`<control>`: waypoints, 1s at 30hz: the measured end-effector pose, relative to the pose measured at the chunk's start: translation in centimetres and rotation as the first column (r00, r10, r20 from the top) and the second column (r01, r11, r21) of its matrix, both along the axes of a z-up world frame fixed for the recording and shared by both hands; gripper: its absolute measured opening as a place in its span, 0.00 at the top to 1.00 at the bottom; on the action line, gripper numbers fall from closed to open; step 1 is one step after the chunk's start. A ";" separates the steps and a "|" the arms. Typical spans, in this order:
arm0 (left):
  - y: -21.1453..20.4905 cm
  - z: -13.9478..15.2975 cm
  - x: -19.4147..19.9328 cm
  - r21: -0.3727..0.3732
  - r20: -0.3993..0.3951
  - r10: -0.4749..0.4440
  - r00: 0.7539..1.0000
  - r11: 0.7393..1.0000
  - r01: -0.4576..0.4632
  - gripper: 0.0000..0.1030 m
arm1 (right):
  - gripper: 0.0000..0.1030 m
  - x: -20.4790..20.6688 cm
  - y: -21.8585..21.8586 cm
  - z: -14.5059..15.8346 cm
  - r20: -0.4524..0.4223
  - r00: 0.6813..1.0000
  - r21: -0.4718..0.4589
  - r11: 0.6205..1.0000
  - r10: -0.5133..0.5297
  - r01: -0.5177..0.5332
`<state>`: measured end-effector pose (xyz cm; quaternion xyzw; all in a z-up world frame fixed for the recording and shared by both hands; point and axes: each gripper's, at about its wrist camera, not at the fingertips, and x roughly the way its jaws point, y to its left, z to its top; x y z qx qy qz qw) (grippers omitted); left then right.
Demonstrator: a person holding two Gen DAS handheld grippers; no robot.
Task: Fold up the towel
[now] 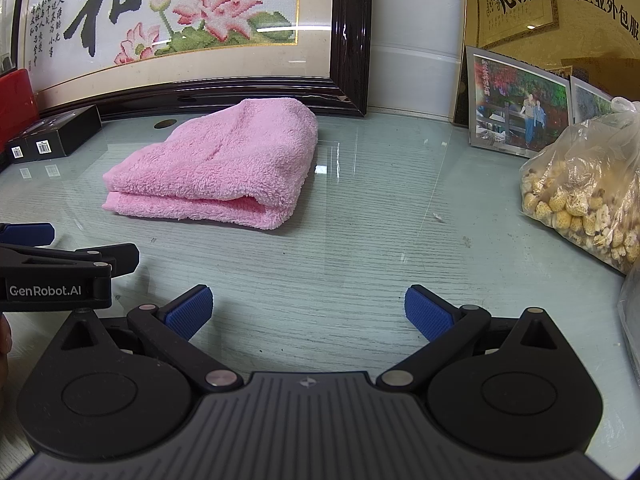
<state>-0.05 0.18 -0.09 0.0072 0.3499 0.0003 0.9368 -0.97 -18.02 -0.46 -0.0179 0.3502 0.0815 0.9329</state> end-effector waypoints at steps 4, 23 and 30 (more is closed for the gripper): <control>0.0 0.0 0.0 -0.002 0.000 -0.002 1.000 1.000 0.002 0.00 | 0.00 0.0 0.0 0.0 0.000 1.000 0.000 1.000 0.000 0.000; 0.8 0.0 0.0 0.000 0.001 -0.025 1.000 1.000 0.025 0.00 | 0.00 0.0 0.0 0.0 0.000 1.000 0.000 1.000 0.000 0.000; 1.6 0.1 0.3 0.007 0.000 -0.009 1.000 1.000 0.009 0.00 | 0.00 0.0 0.0 0.0 0.000 1.000 0.000 1.000 0.000 0.000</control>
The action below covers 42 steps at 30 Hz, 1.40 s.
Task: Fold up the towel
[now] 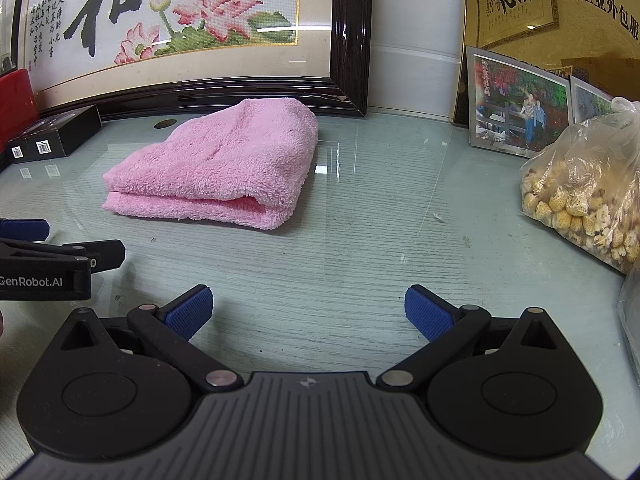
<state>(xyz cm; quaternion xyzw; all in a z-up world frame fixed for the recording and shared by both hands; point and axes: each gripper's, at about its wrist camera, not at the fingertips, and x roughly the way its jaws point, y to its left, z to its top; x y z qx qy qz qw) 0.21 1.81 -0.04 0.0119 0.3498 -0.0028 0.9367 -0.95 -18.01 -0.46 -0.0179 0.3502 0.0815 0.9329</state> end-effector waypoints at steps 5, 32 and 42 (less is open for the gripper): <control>1.1 0.1 0.5 0.000 -0.003 0.031 1.000 1.000 -0.031 0.00 | 0.00 0.0 0.0 0.0 0.000 1.000 0.000 1.000 0.000 0.000; 11.3 0.4 2.3 0.006 0.009 0.204 0.979 0.979 -0.204 0.00 | 0.00 0.0 0.0 0.0 -0.001 1.000 0.000 1.000 0.000 0.000; 16.0 0.3 2.7 0.005 0.009 0.279 0.960 0.960 -0.279 0.00 | 0.00 0.0 0.1 0.0 -0.001 1.000 0.000 1.000 0.000 0.000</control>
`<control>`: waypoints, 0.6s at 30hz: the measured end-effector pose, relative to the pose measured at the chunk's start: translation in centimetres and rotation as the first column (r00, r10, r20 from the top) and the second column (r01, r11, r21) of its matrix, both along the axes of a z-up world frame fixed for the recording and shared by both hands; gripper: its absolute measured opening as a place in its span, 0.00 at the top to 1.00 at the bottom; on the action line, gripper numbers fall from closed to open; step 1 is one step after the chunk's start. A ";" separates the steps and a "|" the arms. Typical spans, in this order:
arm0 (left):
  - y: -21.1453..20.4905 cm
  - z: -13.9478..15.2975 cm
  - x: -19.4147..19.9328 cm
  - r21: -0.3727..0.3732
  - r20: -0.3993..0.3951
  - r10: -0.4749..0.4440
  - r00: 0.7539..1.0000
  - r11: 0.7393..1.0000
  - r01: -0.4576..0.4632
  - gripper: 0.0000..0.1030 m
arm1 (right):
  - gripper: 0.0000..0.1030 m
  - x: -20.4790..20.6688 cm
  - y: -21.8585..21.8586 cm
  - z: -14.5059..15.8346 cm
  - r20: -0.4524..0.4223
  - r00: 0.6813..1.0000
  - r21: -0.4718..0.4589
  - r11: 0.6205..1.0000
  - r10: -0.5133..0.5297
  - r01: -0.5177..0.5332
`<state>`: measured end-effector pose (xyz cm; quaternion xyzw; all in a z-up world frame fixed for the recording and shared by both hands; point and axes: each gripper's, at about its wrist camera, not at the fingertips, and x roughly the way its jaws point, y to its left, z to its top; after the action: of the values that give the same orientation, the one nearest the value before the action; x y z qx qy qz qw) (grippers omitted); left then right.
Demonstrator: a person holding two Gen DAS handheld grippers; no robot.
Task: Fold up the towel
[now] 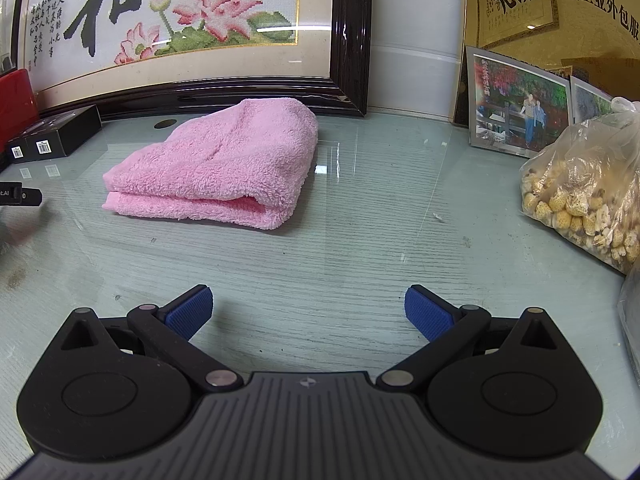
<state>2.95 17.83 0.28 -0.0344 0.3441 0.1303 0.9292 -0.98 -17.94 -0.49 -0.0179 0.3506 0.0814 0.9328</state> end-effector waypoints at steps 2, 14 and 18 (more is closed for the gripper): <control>1.0 0.0 0.0 -0.006 0.001 0.014 1.000 1.000 -0.014 0.00 | 0.00 0.0 0.0 0.0 0.000 1.000 0.000 1.000 0.000 0.000; 4.8 0.0 0.1 -0.010 -0.001 0.044 0.999 0.999 -0.044 0.00 | 0.00 0.0 0.0 0.0 0.000 1.000 0.000 1.000 0.000 0.000; 5.0 -0.1 0.1 -0.010 -0.001 0.038 0.999 0.999 -0.038 0.00 | 0.00 0.0 0.0 0.0 0.000 1.000 0.000 1.000 0.000 0.000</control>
<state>3.02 22.83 0.22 -0.0454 0.3445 0.1463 0.9262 -0.98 -17.94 -0.49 -0.0180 0.3505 0.0814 0.9328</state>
